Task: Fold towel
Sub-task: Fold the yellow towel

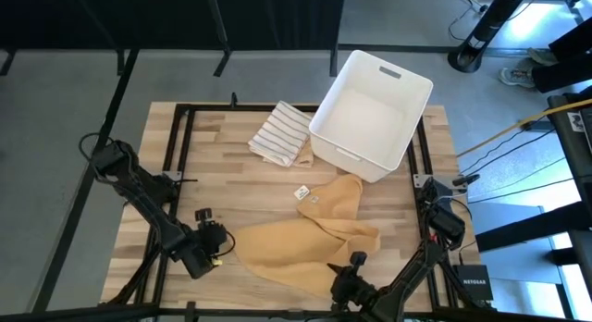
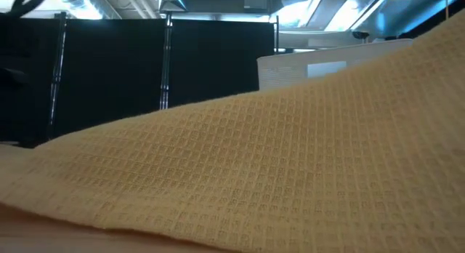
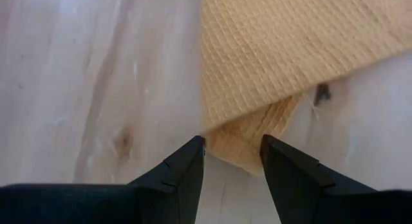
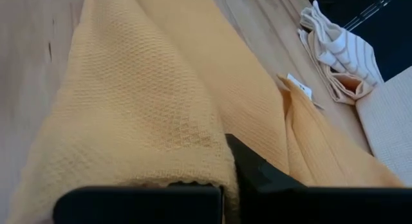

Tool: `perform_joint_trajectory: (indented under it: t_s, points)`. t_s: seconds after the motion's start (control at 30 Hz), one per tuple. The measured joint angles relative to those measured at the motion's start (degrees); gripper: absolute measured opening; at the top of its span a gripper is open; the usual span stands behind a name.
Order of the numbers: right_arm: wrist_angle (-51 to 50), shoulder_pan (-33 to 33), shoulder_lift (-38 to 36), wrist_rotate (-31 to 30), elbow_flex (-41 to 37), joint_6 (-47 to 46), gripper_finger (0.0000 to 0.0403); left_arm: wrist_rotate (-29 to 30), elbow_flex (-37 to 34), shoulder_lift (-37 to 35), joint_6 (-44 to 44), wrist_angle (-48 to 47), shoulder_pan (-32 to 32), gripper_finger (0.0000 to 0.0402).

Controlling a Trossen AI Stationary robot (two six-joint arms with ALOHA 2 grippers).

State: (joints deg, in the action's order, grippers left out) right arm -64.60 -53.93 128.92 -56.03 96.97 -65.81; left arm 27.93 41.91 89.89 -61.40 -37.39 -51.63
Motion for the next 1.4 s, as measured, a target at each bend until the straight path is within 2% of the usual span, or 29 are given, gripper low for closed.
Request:
perform_joint_trajectory:
  t_s: [0.13, 0.2, 0.3, 0.4, 0.5, 0.67, 0.9, 1.0, 1.2, 1.4]
  points:
    - [0.02, -0.02, 0.00, -0.24, 0.00, 0.10, 0.0010, 0.58, -1.61, -0.09, 0.17, 4.12, 1.14, 0.0145]
    - [0.02, -0.02, 0.00, -0.50, 0.00, 0.12, 0.0010, 0.99, -2.48, -0.13, 2.15, 7.50, 1.49, 0.0131]
    - [0.01, -0.02, 0.00, -1.02, 0.00, 0.14, 0.0010, 0.92, -2.97, -0.11, 4.88, 10.02, 1.85, 0.0088]
    - [-0.02, -0.02, 0.00, -2.77, 0.00, 0.18, 0.0010, 0.59, -2.83, -0.05, 5.54, 9.58, 1.87, 0.0029]
    - [-0.18, -0.02, -0.08, -5.46, 0.11, 0.16, 0.0009, 0.58, -1.57, -0.38, 3.54, 4.19, 1.91, 0.0010]
    - [-5.89, -0.04, -2.19, -9.74, 4.87, 0.17, 0.0004, 4.12, 6.62, -2.51, -0.07, -14.25, 1.38, 0.0004]
    - [-25.07, 0.08, -8.97, -15.93, 17.68, 0.38, 0.0003, 19.46, 24.22, -6.12, -6.36, -43.69, -1.34, 0.0003]
    - [-23.79, 1.38, -13.75, -17.41, 21.22, 10.76, 0.0004, 25.52, 31.55, -7.25, -7.44, -52.55, -1.39, 0.0006]
    - [-23.10, 4.17, -21.72, -23.78, 29.01, 20.55, 0.0004, 36.79, 40.62, -11.61, 2.33, -52.33, -0.15, 0.0003]
    - [-23.05, 6.94, -27.57, -23.78, 34.06, 28.68, 0.0004, 45.99, 46.39, -16.24, 12.04, -52.41, 0.90, 0.0008]
